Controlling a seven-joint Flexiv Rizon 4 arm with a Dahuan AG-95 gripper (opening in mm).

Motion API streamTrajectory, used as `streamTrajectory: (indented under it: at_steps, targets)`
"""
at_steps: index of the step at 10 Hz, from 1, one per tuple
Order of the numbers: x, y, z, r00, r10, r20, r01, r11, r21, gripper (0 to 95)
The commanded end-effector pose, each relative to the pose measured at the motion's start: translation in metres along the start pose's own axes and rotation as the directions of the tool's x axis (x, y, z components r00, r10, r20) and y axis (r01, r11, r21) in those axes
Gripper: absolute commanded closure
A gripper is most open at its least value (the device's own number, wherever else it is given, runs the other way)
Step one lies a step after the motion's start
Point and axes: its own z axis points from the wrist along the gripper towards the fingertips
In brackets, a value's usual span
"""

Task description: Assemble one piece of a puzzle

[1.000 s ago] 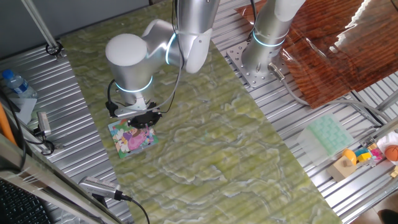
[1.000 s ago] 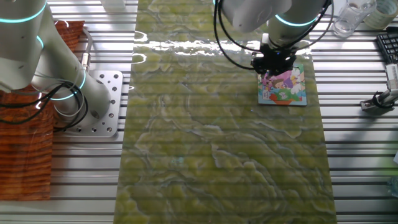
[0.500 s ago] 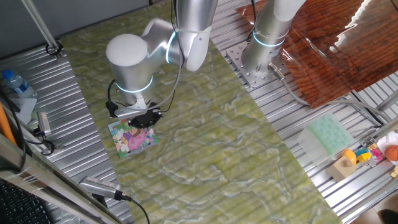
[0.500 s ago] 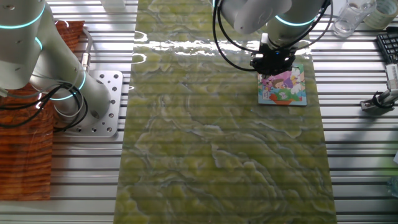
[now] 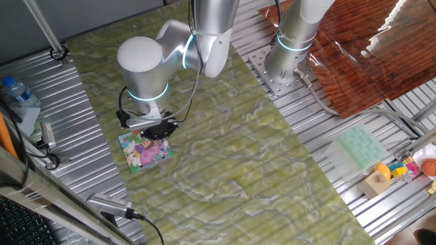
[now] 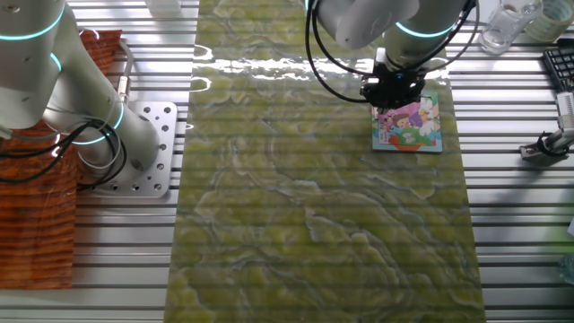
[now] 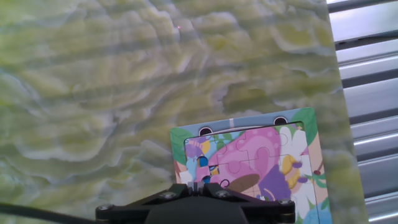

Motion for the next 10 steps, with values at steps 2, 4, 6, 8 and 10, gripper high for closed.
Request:
streamTrajectory:
  at_steps: [2, 4, 6, 8, 10]
  targets:
    - [0.000, 0.000, 0.000, 1.000, 0.000, 0.000, 0.000, 1.000, 0.000, 95.0]
    - [0.000, 0.000, 0.000, 1.000, 0.000, 0.000, 0.000, 1.000, 0.000, 95.0]
    - [0.000, 0.000, 0.000, 1.000, 0.000, 0.000, 0.000, 1.000, 0.000, 95.0]
    - [0.000, 0.000, 0.000, 1.000, 0.000, 0.000, 0.000, 1.000, 0.000, 95.0]
    - [-0.016, -0.006, -0.025, 0.728, 0.685, -0.029, -0.685, 0.728, -0.003, 95.0]
